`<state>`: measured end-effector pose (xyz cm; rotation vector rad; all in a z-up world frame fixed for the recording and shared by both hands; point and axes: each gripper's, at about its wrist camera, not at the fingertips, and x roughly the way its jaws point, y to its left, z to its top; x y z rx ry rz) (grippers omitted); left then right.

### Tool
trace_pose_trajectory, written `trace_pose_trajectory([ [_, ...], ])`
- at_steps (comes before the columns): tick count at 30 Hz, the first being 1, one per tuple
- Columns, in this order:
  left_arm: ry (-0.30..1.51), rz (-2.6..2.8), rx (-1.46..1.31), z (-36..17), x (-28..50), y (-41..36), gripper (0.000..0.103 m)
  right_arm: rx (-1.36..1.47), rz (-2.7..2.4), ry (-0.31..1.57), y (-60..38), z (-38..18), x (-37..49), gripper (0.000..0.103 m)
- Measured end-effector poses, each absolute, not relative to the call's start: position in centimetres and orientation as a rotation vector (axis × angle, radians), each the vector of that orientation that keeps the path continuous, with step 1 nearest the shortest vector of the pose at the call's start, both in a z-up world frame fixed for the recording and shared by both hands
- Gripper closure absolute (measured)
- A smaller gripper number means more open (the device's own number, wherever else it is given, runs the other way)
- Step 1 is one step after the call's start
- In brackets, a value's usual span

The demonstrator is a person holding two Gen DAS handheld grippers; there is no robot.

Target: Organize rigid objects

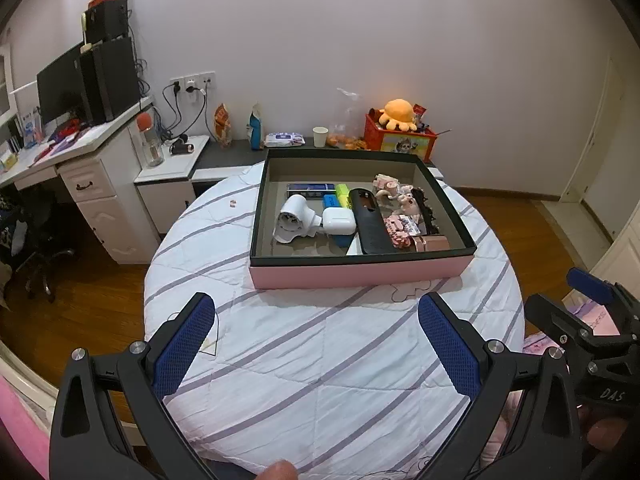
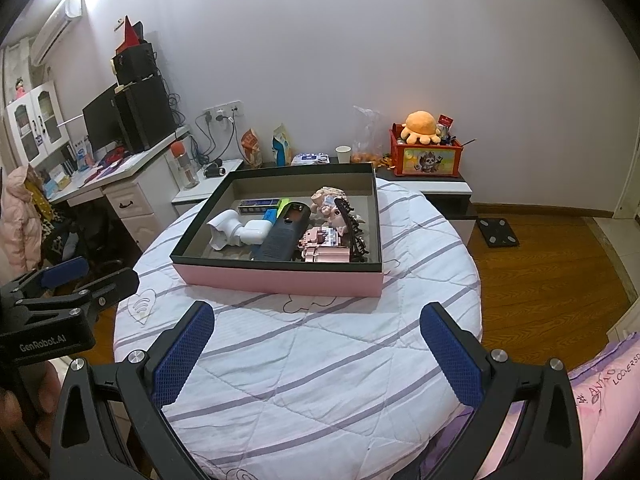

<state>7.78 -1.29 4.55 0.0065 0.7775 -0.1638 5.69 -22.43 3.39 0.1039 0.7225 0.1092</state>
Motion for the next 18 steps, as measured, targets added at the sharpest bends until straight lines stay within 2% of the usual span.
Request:
trace_pose_trajectory([
  [18, 0.754, -0.159, 0.067, 5.25, 8.51, -1.87, 0.0, 0.106, 0.106, 0.727, -22.56, 3.15, 6.14, 0.0],
])
